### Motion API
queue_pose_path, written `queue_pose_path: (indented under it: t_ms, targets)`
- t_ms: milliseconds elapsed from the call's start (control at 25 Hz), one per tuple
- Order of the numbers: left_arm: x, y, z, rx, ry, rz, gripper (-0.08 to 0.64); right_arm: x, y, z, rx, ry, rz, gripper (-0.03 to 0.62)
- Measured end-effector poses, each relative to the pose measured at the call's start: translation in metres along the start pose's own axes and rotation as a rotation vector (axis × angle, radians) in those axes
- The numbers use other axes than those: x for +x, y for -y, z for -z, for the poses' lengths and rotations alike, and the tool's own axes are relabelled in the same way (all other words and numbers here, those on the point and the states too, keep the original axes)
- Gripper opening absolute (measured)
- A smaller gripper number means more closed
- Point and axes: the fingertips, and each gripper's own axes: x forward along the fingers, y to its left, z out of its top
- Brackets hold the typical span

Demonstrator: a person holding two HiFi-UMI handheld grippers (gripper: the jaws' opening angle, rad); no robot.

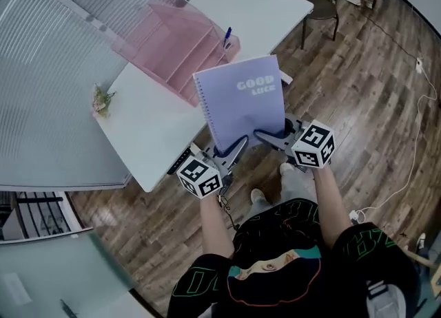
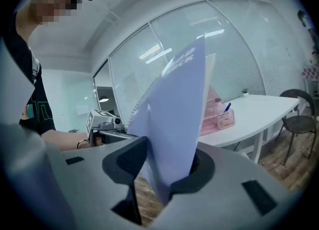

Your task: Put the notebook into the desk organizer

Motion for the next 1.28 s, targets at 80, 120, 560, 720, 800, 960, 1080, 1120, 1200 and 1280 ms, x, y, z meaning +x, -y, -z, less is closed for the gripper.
queue_pose_path:
  t_ms: [80, 120, 560, 720, 800, 960, 1080, 1120, 1200, 1280]
  targets:
    - [0.003, -0.020, -0.011, -0.032, 0.030, -0.061, 0.046, 0.018, 0.015, -0.012, -0.008, -0.043, -0.068, 0.147]
    - [0.005, -0.022, -0.014, -0.040, 0.047, -0.087, 0.046, 0.020, 0.018, -0.015, -0.017, -0.061, -0.098, 0.147]
    - [0.037, -0.062, -0.008, -0.186, 0.151, -0.253, 0.046, 0.044, 0.070, -0.009, 0.003, -0.249, -0.291, 0.147]
    - [0.044, -0.069, 0.000, -0.295, 0.188, -0.273, 0.046, 0.048, 0.080, -0.002, 0.010, -0.332, -0.327, 0.149]
    - [0.044, -0.073, 0.002, -0.327, 0.196, -0.293, 0.048, 0.054, 0.083, 0.000, 0.027, -0.370, -0.347, 0.152]
    - [0.036, -0.080, 0.004, -0.362, 0.224, -0.338, 0.051, 0.066, 0.081, 0.002, 0.035, -0.412, -0.402, 0.152]
    - [0.033, -0.084, 0.001, -0.372, 0.248, -0.362, 0.063, 0.073, 0.080, 0.000, 0.030, -0.416, -0.441, 0.156]
    - [0.032, -0.085, 0.000, -0.372, 0.253, -0.371, 0.063, 0.075, 0.080, -0.001, 0.029, -0.417, -0.450, 0.158]
    - [0.031, -0.086, -0.001, -0.368, 0.255, -0.389, 0.061, 0.077, 0.081, -0.003, 0.030, -0.416, -0.461, 0.161]
    - [0.030, -0.088, -0.004, -0.366, 0.249, -0.402, 0.061, 0.081, 0.081, -0.005, 0.038, -0.414, -0.468, 0.161]
